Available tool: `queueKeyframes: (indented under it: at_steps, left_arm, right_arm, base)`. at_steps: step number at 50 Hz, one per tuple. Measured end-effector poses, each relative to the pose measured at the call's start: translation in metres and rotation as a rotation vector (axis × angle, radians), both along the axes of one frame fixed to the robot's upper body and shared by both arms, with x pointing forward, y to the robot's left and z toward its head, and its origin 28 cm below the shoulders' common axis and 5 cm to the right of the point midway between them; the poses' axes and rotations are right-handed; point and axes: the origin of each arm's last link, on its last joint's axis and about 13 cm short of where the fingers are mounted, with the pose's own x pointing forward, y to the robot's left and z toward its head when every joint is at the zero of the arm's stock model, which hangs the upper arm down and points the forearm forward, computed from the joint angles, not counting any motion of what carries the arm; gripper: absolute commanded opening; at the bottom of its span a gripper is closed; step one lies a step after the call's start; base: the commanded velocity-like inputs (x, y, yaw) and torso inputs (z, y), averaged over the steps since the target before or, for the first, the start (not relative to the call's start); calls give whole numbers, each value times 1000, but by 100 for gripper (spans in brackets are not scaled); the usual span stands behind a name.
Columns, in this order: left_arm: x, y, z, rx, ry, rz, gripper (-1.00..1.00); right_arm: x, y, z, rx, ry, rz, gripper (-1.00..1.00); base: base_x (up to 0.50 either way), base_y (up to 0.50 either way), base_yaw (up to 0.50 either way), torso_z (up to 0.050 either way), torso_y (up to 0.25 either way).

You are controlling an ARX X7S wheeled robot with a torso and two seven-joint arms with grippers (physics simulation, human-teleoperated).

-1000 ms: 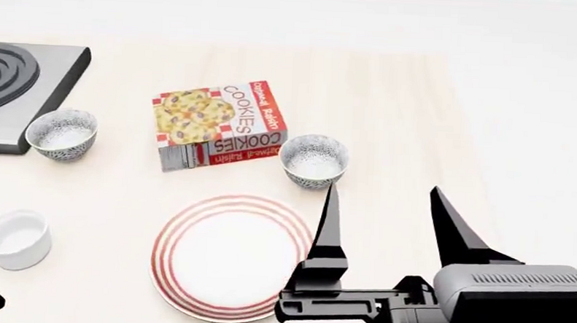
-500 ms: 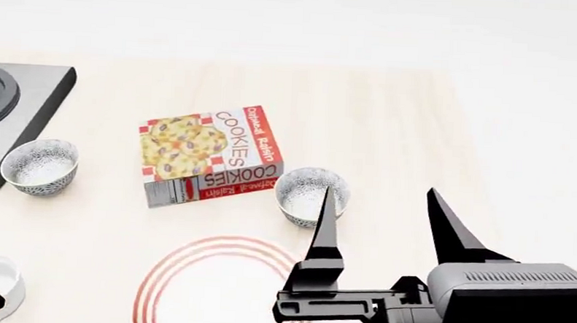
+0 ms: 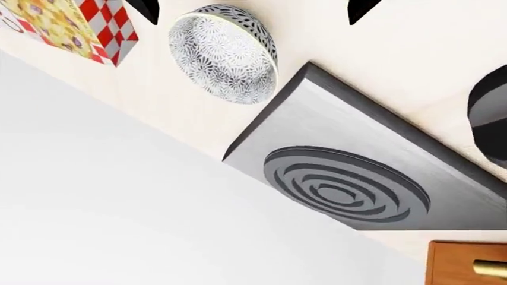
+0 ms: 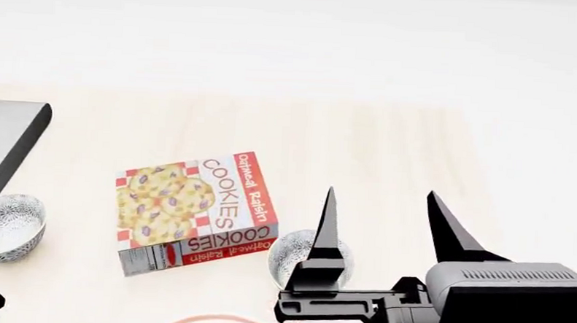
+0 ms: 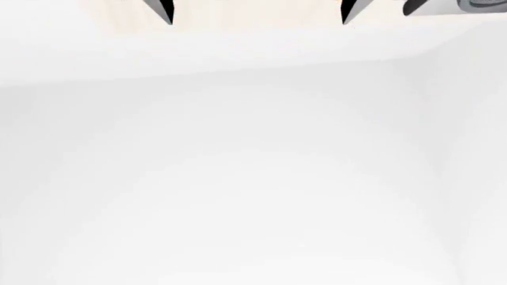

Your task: Pick the akita bowl next to the plate and place it on the plate.

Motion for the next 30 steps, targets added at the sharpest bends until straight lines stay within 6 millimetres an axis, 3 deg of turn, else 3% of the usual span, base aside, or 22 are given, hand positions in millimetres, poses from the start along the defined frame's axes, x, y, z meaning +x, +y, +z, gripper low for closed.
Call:
queueKeyframes:
  at_steps: [9,20,30]
  left_arm:
    - [0,0,0,-1,1,0,100]
    - [0,0,0,-2,3,0,100]
    - [0,0,0,-1,4,0,100]
  right_arm:
    - [0,0,-1,3,0,4,100]
    - [3,0,-1,7,17,-16,100]
    - [22,-5,2,-29,116,-63,100]
  base:
    - [349,19,0,0,0]
    - [0,0,0,0,0]
    - [0,0,0,0,0]
